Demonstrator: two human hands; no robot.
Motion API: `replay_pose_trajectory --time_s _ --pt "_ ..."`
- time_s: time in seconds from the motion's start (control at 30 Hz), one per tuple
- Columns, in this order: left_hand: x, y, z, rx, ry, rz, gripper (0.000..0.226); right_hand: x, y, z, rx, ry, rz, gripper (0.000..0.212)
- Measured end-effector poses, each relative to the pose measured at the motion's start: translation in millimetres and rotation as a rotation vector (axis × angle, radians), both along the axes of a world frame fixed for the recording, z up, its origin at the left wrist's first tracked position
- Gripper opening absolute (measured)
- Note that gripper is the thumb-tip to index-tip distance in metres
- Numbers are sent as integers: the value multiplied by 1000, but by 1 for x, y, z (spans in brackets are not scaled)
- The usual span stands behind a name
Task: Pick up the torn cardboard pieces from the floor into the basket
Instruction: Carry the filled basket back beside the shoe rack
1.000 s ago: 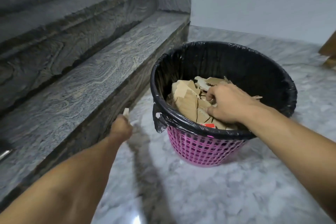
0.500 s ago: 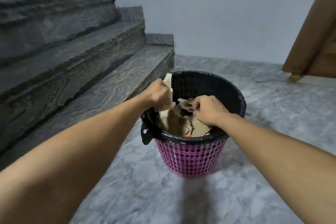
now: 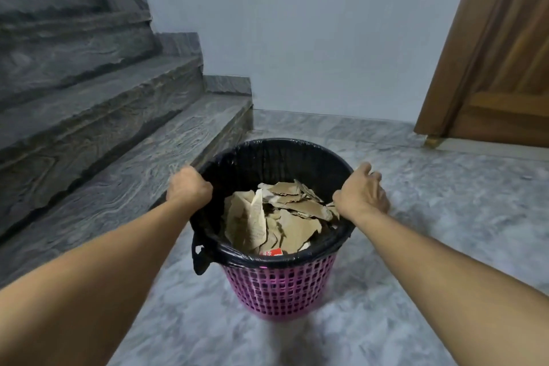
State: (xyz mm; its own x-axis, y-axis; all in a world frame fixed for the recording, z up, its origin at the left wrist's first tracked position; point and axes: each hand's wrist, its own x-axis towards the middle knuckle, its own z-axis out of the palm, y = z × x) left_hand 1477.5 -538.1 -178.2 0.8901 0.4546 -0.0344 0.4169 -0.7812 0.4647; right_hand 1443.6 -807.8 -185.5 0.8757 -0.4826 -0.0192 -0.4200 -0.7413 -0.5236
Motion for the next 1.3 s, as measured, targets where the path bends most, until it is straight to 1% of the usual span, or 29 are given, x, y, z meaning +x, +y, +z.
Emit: replay_pose_trajectory --time_s 0.03,0.07,0.13,0.23,0.33,0.4,0.5,0.63,0.67,0.73,0.8,0.9,0.97,1.0,1.07,1.13,1.2,1.3 --pt "4 6 -3 -11 1 4 14 1 2 0 25 -15 -6 56" --pt "7 5 -3 -26 11 12 11 2 -1 1 58 -30 -19 50" --pt "7 -3 2 -67 25 38 22 -1 -9 5 134 -51 -57 46" --pt "-3 -20 22 -112 63 34 10 -16 -28 25 178 -54 -109 43" --pt "-16 -44 59 -129 110 -46 12 -41 -56 73 181 -35 -159 44" --pt "-29 -63 85 -147 135 -56 19 -60 -75 105 185 -22 -181 44" --pt "-51 -102 145 -189 183 -69 25 -93 -108 166 183 -19 -253 40" --pt "-73 -160 236 -250 265 -122 21 -146 -159 252 219 21 -335 38" --pt "-78 -173 257 -272 279 -132 26 -160 -170 273 240 29 -349 37" --pt "-94 -200 297 -320 307 -160 46 -193 -191 313 278 32 -409 35" --pt "-111 -224 333 -335 328 -199 61 -225 -208 349 308 22 -493 32" --pt "-137 -258 376 -339 338 -267 70 -270 -234 387 368 5 -620 21" --pt "-158 -280 397 -326 344 -298 74 -299 -247 409 389 -22 -723 8" --pt "-166 -287 403 -316 342 -314 75 -308 -251 417 387 -54 -759 9" --pt "-183 -300 417 -294 354 -362 76 -331 -258 431 378 -114 -835 31" --pt "-198 -312 431 -300 359 -418 77 -356 -262 448 341 -148 -930 43" --pt "-209 -322 443 -325 354 -449 74 -376 -266 458 306 -133 -987 44" --pt "-228 -333 458 -312 311 -535 70 -408 -263 475 290 -127 -1064 42"
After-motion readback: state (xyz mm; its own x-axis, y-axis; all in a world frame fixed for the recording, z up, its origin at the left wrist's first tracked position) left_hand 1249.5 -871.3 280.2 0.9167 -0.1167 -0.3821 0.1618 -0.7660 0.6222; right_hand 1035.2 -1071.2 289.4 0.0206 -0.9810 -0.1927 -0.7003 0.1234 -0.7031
